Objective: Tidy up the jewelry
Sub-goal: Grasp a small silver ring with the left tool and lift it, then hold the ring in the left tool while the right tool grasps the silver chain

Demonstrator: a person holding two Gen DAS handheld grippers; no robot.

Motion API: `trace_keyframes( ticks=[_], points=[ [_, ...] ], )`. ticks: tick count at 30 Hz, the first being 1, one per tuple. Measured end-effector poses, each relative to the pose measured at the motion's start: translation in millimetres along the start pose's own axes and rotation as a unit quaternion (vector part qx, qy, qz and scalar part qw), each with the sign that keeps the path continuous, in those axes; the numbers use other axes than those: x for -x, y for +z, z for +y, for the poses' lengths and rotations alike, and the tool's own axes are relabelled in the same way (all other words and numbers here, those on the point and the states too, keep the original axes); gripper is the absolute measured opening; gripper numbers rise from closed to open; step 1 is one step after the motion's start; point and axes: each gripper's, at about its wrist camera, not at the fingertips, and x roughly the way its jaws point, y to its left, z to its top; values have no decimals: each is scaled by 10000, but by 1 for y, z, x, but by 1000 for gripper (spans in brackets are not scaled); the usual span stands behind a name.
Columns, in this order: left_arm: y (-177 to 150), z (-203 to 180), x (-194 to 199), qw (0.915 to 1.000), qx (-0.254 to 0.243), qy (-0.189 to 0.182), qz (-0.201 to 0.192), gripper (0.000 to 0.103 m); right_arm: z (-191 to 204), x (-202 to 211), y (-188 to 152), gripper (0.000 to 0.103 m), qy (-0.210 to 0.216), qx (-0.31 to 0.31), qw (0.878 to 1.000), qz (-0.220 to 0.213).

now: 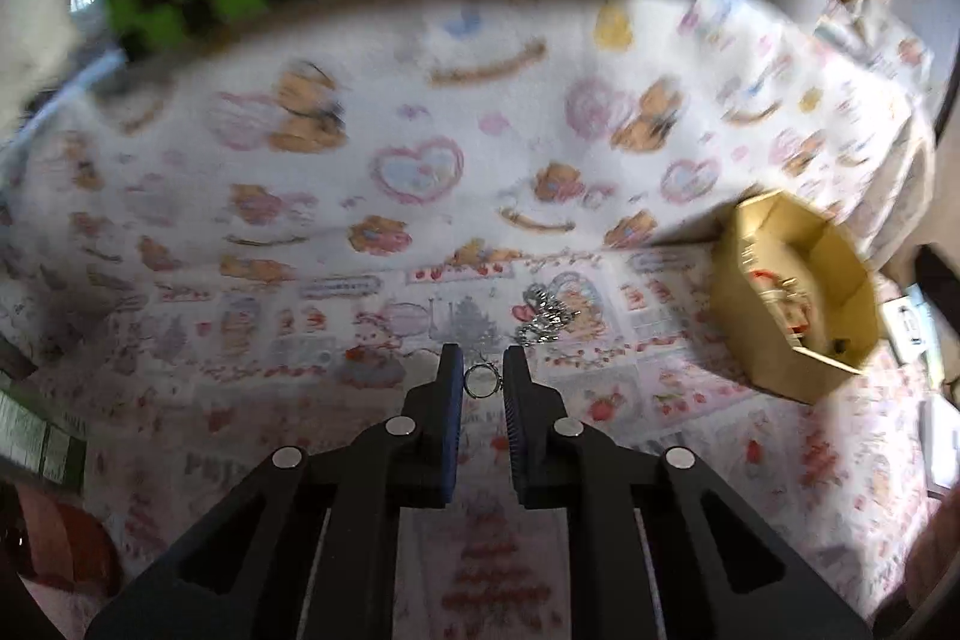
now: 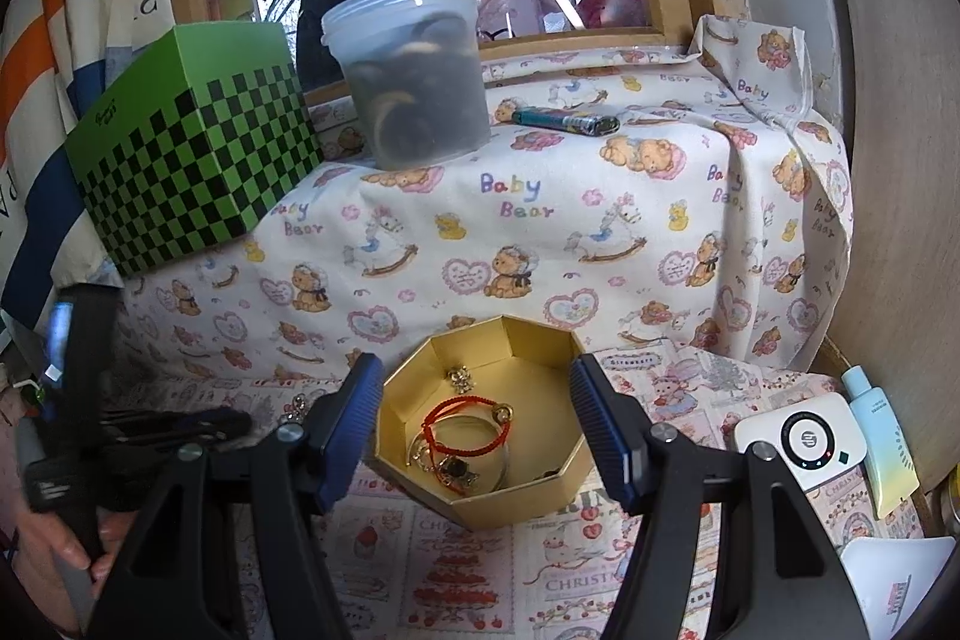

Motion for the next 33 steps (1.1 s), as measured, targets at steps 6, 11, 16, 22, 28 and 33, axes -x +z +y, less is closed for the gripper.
trace_keyframes(
  ticks=[6,11,16,22,28,33],
  points=[
    [-15,26,47,9940,506,-492,-833,12,10,6,-3,62,149,124,9998,-61],
    [-6,47,50,9924,689,-530,-872,12,24,8,1,62,596,-73,9981,164],
    [-12,67,40,9934,734,-128,-875,12,70,-6,11,62,1062,233,9912,748],
    [-13,89,39,9912,1013,-141,-842,12,107,-41,3,61,867,452,9901,1007],
    [-13,102,43,9896,1137,83,-876,12,122,-89,-9,56,733,350,9874,1356],
    [-14,105,37,9890,1168,252,-871,12,143,-123,-16,56,437,838,9794,1785]
  ],
)
